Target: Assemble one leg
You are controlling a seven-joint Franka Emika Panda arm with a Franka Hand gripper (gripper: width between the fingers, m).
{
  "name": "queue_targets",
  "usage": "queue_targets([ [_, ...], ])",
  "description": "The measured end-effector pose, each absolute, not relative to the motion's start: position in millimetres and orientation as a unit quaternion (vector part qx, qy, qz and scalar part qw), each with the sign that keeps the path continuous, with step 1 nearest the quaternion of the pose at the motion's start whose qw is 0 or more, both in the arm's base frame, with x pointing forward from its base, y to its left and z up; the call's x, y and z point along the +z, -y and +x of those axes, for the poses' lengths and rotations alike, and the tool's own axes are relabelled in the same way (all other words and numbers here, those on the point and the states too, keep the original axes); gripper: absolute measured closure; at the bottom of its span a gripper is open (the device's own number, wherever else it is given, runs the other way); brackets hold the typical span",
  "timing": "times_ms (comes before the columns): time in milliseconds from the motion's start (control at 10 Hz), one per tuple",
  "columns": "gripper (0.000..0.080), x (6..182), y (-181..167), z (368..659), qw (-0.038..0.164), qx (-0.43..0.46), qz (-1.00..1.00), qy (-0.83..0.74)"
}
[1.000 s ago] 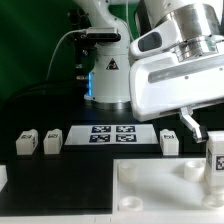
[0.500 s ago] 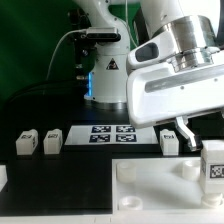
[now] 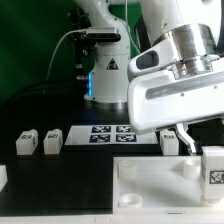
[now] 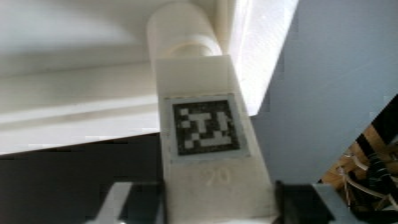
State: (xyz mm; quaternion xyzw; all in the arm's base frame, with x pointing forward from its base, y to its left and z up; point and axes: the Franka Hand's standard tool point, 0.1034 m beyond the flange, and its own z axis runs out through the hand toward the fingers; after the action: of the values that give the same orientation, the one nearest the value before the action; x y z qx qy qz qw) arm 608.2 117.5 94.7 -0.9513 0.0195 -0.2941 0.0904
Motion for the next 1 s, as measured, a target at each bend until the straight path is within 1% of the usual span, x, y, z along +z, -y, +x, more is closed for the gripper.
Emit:
queue_targets([
  [300, 0.0495, 93.7, -116.9, 607.2, 0.088, -0.288, -0.953, -0.025],
  [400, 0.0319, 93.4, -116.9, 607.0, 0.088, -0.288, -0.953, -0.025],
  [500, 0.0319, 93.2, -116.9, 606.9, 0.088, -0.288, -0.953, -0.025],
  [600, 0.0188, 93.0, -116.9, 606.8, 0.088, -0.288, -0.953, -0.025],
  [700, 0.0156, 92.8, -116.9, 606.8, 0.088, -0.287, -0.953, -0.025],
  [1000, 0.0151, 92.4, -116.9, 606.6, 0.088, -0.287, -0.954, -0.025],
])
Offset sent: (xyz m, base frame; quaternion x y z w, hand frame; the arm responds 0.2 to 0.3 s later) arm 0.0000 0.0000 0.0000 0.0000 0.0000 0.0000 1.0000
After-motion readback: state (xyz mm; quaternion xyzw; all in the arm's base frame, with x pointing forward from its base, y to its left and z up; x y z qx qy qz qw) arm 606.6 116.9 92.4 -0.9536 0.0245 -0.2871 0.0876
